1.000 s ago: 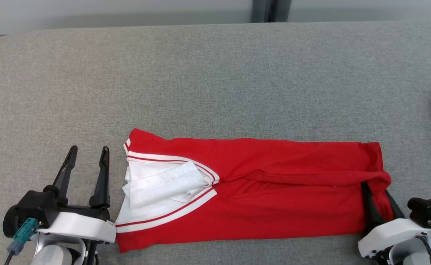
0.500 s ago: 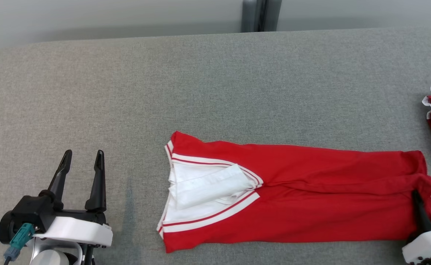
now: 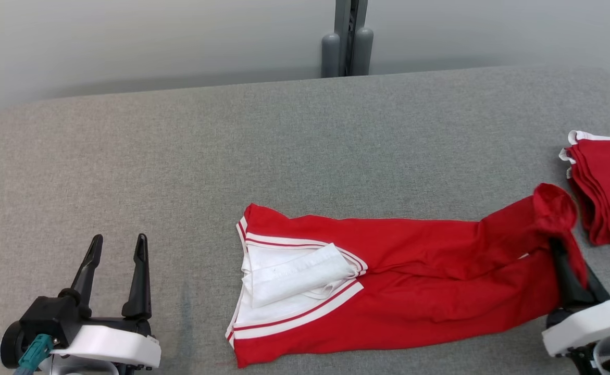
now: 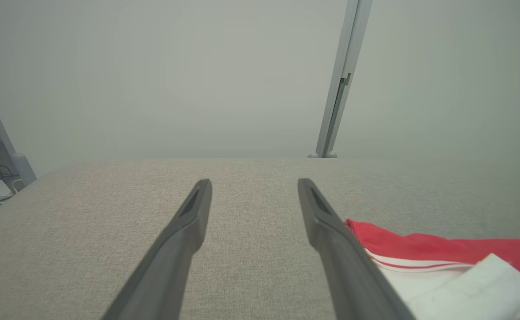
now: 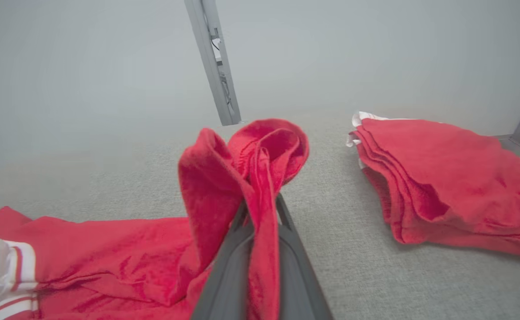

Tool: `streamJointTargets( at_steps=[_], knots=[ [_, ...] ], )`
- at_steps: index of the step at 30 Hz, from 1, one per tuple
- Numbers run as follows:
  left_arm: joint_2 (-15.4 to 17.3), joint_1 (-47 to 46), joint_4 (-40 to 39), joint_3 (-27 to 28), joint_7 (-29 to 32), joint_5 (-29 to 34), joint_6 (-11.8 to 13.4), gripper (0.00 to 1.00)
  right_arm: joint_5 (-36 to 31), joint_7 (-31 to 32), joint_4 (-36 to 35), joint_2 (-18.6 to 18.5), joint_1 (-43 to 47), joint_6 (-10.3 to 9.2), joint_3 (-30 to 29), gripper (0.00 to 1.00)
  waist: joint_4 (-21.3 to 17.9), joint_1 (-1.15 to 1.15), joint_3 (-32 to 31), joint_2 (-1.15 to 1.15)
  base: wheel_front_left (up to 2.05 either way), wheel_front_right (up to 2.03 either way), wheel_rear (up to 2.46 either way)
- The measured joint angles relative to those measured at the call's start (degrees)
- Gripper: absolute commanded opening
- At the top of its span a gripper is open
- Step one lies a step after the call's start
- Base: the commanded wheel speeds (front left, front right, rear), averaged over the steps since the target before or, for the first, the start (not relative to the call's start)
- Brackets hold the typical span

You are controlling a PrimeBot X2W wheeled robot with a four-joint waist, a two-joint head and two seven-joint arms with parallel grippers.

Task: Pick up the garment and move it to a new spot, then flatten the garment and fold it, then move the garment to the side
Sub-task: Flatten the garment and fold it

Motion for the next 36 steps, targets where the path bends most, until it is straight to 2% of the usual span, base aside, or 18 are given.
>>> streamJointTargets(
  at_steps=[6, 11, 18, 26, 32, 33, 34, 35, 36],
  knots=[
    [-0.19, 0.43, -0.02, -0.77, 0.55, -0.09, 0.21, 1.00, 0.74, 5.92, -9.15, 3.53, 0.10, -0.01, 5.89, 0.00, -0.31, 0.00, -2.63, 0.00, 0.00, 0.00, 0.00],
    [-0.26, 0.98, -0.13, -1.71, 1.19, -0.08, 0.24, 1.00, 2.09, 8.37, -10.50, 7.98, -3.00, -0.01, 13.18, 0.00, 0.75, 0.00, -3.77, 0.00, 0.00, 0.00, 0.00],
    [-0.66, 0.60, -0.02, -2.93, 1.43, -0.09, -0.31, 1.00, 5.02, 6.44, -3.37, 12.66, -9.01, -0.01, 22.92, 0.00, 3.95, 0.00, -3.54, 0.00, 0.00, 0.00, 0.00],
    [-1.29, -1.96, 0.98, -4.21, 1.45, -0.10, -1.10, 1.00, 13.57, 1.26, 6.28, 13.30, -17.09, -0.01, 33.61, 0.00, 8.22, 0.00, -0.93, 0.00, 0.00, 0.00, 0.00],
    [-1.46, -2.75, 2.21, -4.21, 1.03, -0.25, -1.51, 1.00, 18.26, -0.75, 12.47, 13.33, -20.79, -0.02, 40.27, 0.00, 10.03, 0.00, 1.19, 0.00, 0.00, 0.00, 0.00],
    [-1.60, -3.40, 2.47, -4.20, 0.82, -0.26, -1.52, 1.00, 19.51, -1.16, 14.05, 13.30, -21.75, -0.02, 42.10, 0.18, 10.20, 0.00, 1.61, 0.00, 0.00, 0.00, 0.00],
    [-1.63, -3.58, 2.54, -4.15, 0.81, -0.32, -1.53, 1.00, 20.09, -1.41, 14.32, 13.32, -22.06, -0.02, 42.81, 0.47, 10.17, 0.00, 1.73, 0.00, 0.00, 0.00, 0.00],
    [-1.66, -3.58, 2.71, -4.16, 0.77, -0.32, -1.55, 1.00, 20.94, -1.72, 14.39, 13.29, -22.34, -0.02, 43.64, 1.00, 10.10, 0.00, 1.79, 0.00, 0.00, 0.00, 0.00],
    [-1.66, -3.58, 2.97, -4.17, 0.74, -0.32, -1.60, 1.00, 21.32, -1.86, 14.69, 13.34, -22.67, -0.02, 44.45, 1.00, 9.98, 0.00, 1.83, 0.00, 0.00, 0.00, 0.00]
  ],
)
